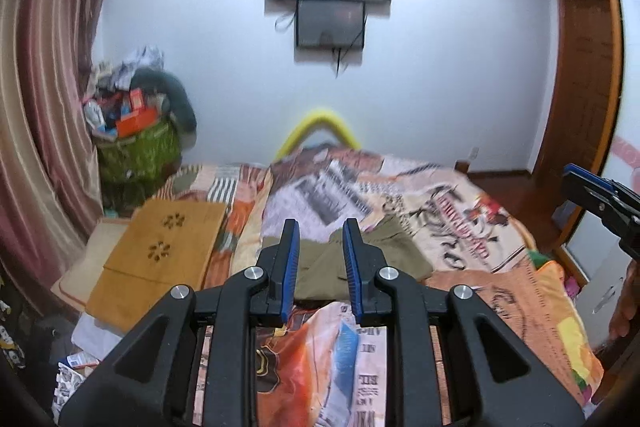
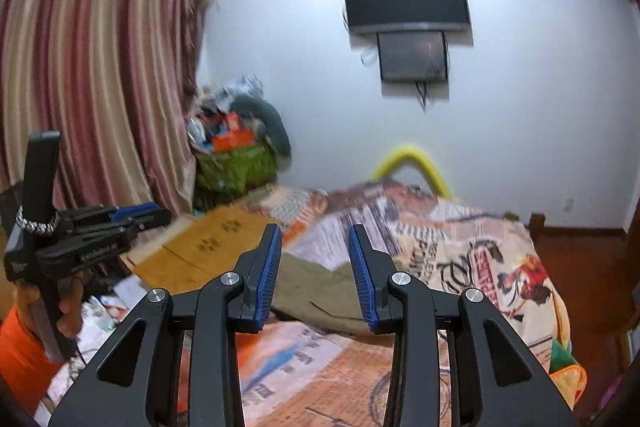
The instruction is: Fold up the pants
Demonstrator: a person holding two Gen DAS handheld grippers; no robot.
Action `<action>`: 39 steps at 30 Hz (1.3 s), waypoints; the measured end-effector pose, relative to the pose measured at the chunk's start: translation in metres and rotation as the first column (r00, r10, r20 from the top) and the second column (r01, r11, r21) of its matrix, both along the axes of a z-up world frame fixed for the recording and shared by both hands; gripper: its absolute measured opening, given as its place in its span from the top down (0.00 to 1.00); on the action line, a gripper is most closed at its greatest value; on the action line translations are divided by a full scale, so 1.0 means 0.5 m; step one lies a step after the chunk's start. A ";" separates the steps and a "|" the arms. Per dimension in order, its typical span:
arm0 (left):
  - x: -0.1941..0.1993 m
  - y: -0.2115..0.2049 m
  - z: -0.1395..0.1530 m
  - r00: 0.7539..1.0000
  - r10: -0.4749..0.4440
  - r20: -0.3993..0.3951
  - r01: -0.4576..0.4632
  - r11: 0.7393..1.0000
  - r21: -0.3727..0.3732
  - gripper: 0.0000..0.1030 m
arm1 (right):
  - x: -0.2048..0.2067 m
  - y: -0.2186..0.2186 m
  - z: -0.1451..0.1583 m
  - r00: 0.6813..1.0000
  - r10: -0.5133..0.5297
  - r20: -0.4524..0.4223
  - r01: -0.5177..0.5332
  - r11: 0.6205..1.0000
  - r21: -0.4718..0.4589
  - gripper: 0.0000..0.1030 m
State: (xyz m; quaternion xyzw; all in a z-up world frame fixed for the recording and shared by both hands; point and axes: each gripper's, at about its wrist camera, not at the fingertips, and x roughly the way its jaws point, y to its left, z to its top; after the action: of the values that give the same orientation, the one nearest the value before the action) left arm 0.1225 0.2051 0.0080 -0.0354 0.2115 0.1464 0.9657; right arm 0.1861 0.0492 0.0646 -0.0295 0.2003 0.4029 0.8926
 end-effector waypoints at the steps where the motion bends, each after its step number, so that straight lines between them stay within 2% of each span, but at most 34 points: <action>1: -0.020 -0.012 0.008 1.000 0.001 0.019 -0.001 1.000 0.010 0.79 | -0.024 -0.012 0.015 1.000 0.005 0.017 -0.005 1.000 0.029 0.69; 3: -0.068 -0.037 0.023 0.998 0.002 0.067 -0.004 0.999 0.031 0.77 | -0.057 -0.029 0.031 0.999 0.014 0.040 -0.016 0.998 0.062 0.69; 12: -0.218 -0.128 0.037 0.977 -0.010 0.213 -0.007 0.997 0.077 0.38 | -0.176 -0.064 0.043 0.992 0.017 0.126 -0.030 0.994 0.102 0.69; 13: -0.228 -0.135 0.038 0.975 -0.010 0.220 -0.007 0.997 0.079 0.29 | -0.184 -0.066 0.041 0.992 0.013 0.126 -0.026 0.994 0.105 0.65; 14: -0.236 -0.140 0.037 0.974 -0.016 0.228 -0.002 0.997 0.080 0.21 | -0.187 -0.070 0.039 0.992 0.004 0.122 -0.018 0.994 0.106 0.51; 15: -0.245 -0.143 0.037 0.971 -0.021 0.238 0.003 0.997 0.079 0.17 | -0.187 -0.071 0.036 0.993 -0.006 0.121 -0.007 0.994 0.107 0.43; 16: -0.251 -0.148 0.037 0.969 -0.023 0.247 0.003 0.997 0.080 0.11 | -0.191 -0.074 0.033 0.991 -0.025 0.128 0.011 0.993 0.114 0.31; 17: -0.259 -0.151 0.037 0.967 -0.022 0.255 0.001 0.996 0.084 0.07 | -0.194 -0.075 0.033 0.990 -0.039 0.135 0.022 0.993 0.118 0.27; 19: -0.272 -0.156 0.038 0.963 -0.016 0.269 -0.008 0.996 0.090 0.04 | -0.197 -0.077 0.034 0.988 -0.059 0.141 0.042 0.992 0.116 0.26; 23: -0.291 -0.160 0.033 0.960 -0.013 0.280 -0.011 0.996 0.084 0.01 | -0.206 -0.089 0.039 0.986 -0.089 0.140 0.070 0.988 0.137 0.07; 25: -0.295 -0.166 0.030 0.960 -0.015 0.278 -0.009 0.996 0.084 0.01 | -0.216 -0.097 0.036 0.984 -0.102 0.144 0.081 0.985 0.150 0.00; 39: -0.290 -0.161 0.018 0.962 -0.003 0.273 -0.021 0.996 0.084 0.00 | -0.235 -0.104 0.023 0.981 -0.128 0.145 0.109 0.985 0.132 0.00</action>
State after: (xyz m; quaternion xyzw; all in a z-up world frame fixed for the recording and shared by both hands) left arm -0.0226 0.1248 0.0172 -0.0147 0.0697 0.1535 0.9856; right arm 0.0684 -0.0030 0.0760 0.0071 0.1075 0.3573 0.9277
